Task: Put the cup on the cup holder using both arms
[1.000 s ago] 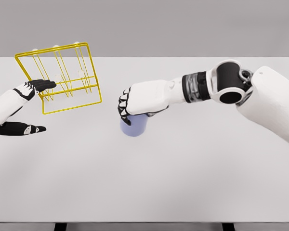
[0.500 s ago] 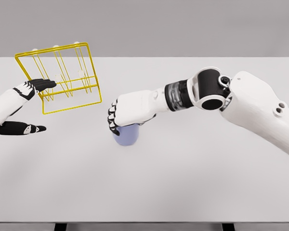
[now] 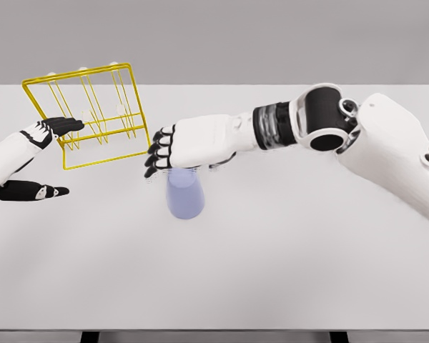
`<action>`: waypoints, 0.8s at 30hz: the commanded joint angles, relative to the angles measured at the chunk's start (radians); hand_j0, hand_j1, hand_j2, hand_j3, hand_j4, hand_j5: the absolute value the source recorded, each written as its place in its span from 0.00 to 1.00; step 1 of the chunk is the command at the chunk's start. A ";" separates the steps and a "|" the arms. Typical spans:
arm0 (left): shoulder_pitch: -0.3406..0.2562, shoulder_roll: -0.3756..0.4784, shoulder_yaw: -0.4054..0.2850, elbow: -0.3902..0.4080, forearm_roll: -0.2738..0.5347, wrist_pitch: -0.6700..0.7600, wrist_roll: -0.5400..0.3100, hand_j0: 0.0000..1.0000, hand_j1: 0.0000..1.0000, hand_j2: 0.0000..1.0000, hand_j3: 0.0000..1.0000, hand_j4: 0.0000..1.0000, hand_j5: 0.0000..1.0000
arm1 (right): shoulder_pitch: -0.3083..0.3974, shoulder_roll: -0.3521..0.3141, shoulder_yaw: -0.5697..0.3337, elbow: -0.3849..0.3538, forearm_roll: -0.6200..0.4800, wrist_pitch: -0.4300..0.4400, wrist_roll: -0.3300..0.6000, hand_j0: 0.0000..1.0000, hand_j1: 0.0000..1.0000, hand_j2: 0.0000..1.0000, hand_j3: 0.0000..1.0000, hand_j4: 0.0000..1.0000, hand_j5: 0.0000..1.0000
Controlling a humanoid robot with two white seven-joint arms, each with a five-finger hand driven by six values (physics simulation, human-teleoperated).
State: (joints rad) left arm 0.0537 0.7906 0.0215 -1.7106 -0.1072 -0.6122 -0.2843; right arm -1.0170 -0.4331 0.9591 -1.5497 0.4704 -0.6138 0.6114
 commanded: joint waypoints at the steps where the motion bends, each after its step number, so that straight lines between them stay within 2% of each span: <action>1: 0.000 0.001 0.000 -0.001 0.008 0.001 0.001 1.00 1.00 1.00 1.00 1.00 1.00 | 0.002 -0.004 -0.134 -0.026 -0.012 0.003 -0.001 1.00 1.00 1.00 1.00 1.00 1.00; 2: 0.000 0.001 0.000 -0.001 0.008 0.001 0.001 1.00 1.00 1.00 1.00 1.00 1.00 | 0.011 -0.010 -0.223 -0.035 -0.016 0.003 -0.001 1.00 1.00 1.00 1.00 1.00 1.00; 3: -0.002 0.001 0.000 -0.001 0.008 0.001 0.001 1.00 1.00 1.00 1.00 1.00 1.00 | 0.049 -0.030 -0.299 -0.030 -0.021 0.003 -0.001 1.00 1.00 1.00 1.00 1.00 1.00; 5: -0.002 0.003 0.000 -0.001 0.008 0.001 -0.001 1.00 1.00 1.00 1.00 1.00 1.00 | 0.135 -0.082 -0.439 -0.036 -0.026 0.003 -0.001 1.00 1.00 1.00 1.00 1.00 1.00; 6: -0.005 0.003 0.000 0.000 0.006 0.001 -0.029 1.00 1.00 1.00 1.00 1.00 1.00 | 0.193 -0.093 -0.539 -0.035 -0.053 0.003 -0.001 1.00 1.00 1.00 1.00 1.00 1.00; 7: -0.011 0.001 0.006 0.000 0.008 0.001 -0.055 1.00 1.00 1.00 1.00 1.00 1.00 | 0.290 -0.102 -0.666 -0.032 -0.072 0.003 -0.001 1.00 1.00 1.00 1.00 1.00 1.00; 8: -0.011 0.006 0.009 0.000 0.008 0.001 -0.058 1.00 1.00 1.00 1.00 1.00 1.00 | 0.382 -0.102 -0.750 -0.026 -0.072 0.003 -0.001 1.00 1.00 1.00 1.00 1.00 1.00; 9: -0.011 0.032 0.009 0.000 0.006 0.001 -0.062 1.00 1.00 1.00 1.00 1.00 1.00 | 0.501 -0.101 -0.812 -0.032 -0.069 0.003 -0.001 1.00 1.00 1.00 1.00 1.00 1.00; 10: -0.015 0.048 0.012 0.000 0.006 0.001 -0.084 1.00 1.00 1.00 1.00 1.00 1.00 | 0.589 -0.098 -0.850 -0.033 -0.065 0.003 -0.001 1.00 1.00 1.00 1.00 1.00 1.00; 12: -0.018 0.087 0.023 -0.001 0.006 0.001 -0.130 1.00 1.00 1.00 1.00 1.00 1.00 | 0.672 -0.088 -0.904 -0.035 -0.067 0.003 -0.001 1.00 1.00 1.00 1.00 1.00 1.00; 15: -0.031 0.124 0.025 -0.001 0.006 0.001 -0.154 1.00 1.00 1.00 1.00 1.00 1.00 | 0.719 -0.072 -0.919 -0.018 -0.065 0.003 -0.001 1.00 1.00 1.00 1.00 1.00 1.00; 17: -0.061 0.125 0.025 -0.001 -0.025 0.001 -0.154 1.00 1.00 1.00 1.00 1.00 1.00 | 0.724 -0.050 -0.974 -0.012 -0.059 0.003 -0.001 1.00 1.00 1.00 1.00 1.00 1.00; 19: -0.071 0.139 0.025 0.000 -0.035 0.001 -0.156 1.00 1.00 1.00 1.00 1.00 1.00 | 0.715 -0.047 -0.959 -0.001 -0.058 0.003 -0.001 1.00 1.00 1.00 1.00 1.00 1.00; 21: -0.117 0.168 0.021 -0.001 -0.063 0.001 -0.154 1.00 1.00 1.00 1.00 1.00 1.00 | 0.713 -0.047 -0.951 0.003 -0.056 0.003 -0.001 1.00 1.00 1.00 1.00 1.00 1.00; 23: -0.164 0.162 0.009 -0.001 -0.074 0.001 -0.154 1.00 1.00 1.00 1.00 1.00 1.00 | 0.712 -0.004 -0.936 -0.004 -0.055 0.003 -0.001 1.00 1.00 1.00 1.00 1.00 1.00; 24: -0.187 0.153 -0.002 -0.003 -0.089 0.001 -0.154 1.00 1.00 1.00 1.00 1.00 1.00 | 0.712 -0.004 -0.933 -0.009 -0.053 0.003 -0.001 1.00 1.00 1.00 1.00 1.00 1.00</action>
State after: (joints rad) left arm -0.1380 0.9416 0.0319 -1.7121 -0.1803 -0.6124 -0.4380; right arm -0.3068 -0.4566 0.0197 -1.5540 0.4222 -0.6138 0.6114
